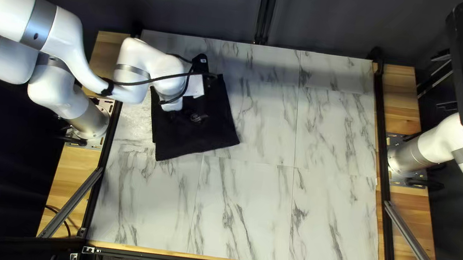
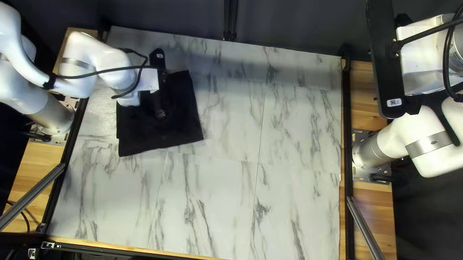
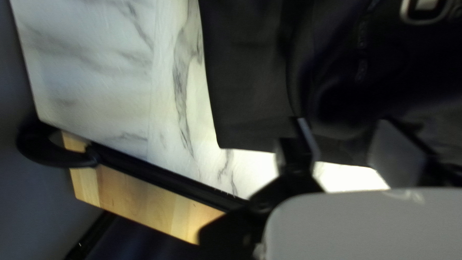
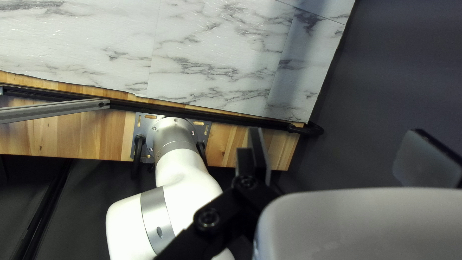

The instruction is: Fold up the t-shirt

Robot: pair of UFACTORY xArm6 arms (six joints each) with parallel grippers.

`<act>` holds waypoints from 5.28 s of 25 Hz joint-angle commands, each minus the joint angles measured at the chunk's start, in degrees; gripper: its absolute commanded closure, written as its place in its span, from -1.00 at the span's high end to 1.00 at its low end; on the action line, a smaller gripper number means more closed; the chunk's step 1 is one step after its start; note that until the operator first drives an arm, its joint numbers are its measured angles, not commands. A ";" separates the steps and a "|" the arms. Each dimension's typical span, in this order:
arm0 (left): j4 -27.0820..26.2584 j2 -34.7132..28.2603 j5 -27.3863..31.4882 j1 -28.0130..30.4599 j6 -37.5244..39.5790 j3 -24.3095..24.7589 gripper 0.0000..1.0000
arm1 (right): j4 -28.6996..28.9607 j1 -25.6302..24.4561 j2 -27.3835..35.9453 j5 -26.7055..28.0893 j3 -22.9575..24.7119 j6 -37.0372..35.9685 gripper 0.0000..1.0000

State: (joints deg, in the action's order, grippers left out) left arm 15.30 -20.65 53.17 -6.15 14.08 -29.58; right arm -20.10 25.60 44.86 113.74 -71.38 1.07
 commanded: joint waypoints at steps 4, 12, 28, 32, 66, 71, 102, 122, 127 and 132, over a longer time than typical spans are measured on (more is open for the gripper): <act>-6.52 10.36 -9.44 -3.55 -16.60 -6.30 1.00 | 0.00 0.00 0.00 0.00 0.00 0.00 1.00; -17.67 19.92 -17.00 -7.89 -47.30 -9.76 1.00 | 0.00 0.00 0.00 0.00 0.00 0.00 1.00; -25.26 23.04 -18.21 -5.21 -64.04 -8.56 0.56 | 0.00 0.00 0.00 0.00 0.00 0.00 1.00; -25.43 23.89 -17.94 -4.78 -64.53 -9.37 -1.00 | 0.00 0.00 0.00 0.00 0.00 0.00 1.00; -7.33 3.73 1.18 1.91 -38.84 -8.70 -1.00 | 0.00 0.00 0.00 0.00 0.00 0.00 1.00; -6.30 1.16 4.29 0.39 -37.71 -7.03 -1.00 | 0.00 0.00 0.00 0.00 0.00 0.00 1.00; 9.92 21.09 3.95 -5.42 -17.65 -14.06 -1.00 | 0.00 0.00 0.00 0.00 0.00 0.00 1.00; 8.14 6.53 5.71 -2.88 -13.08 -4.76 1.00 | 0.00 0.00 0.00 0.00 0.00 0.00 1.00; 5.68 0.92 1.77 -0.69 -12.33 1.39 1.00 | 0.00 0.00 0.00 0.00 0.00 0.00 1.00; -3.84 -4.81 -4.23 -1.73 -23.51 7.11 1.00 | 0.00 0.00 0.00 0.00 0.00 0.00 1.00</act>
State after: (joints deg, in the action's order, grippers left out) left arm 17.20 -22.61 52.74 -7.07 -2.48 -25.37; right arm -20.10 25.60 44.86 113.74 -71.38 1.07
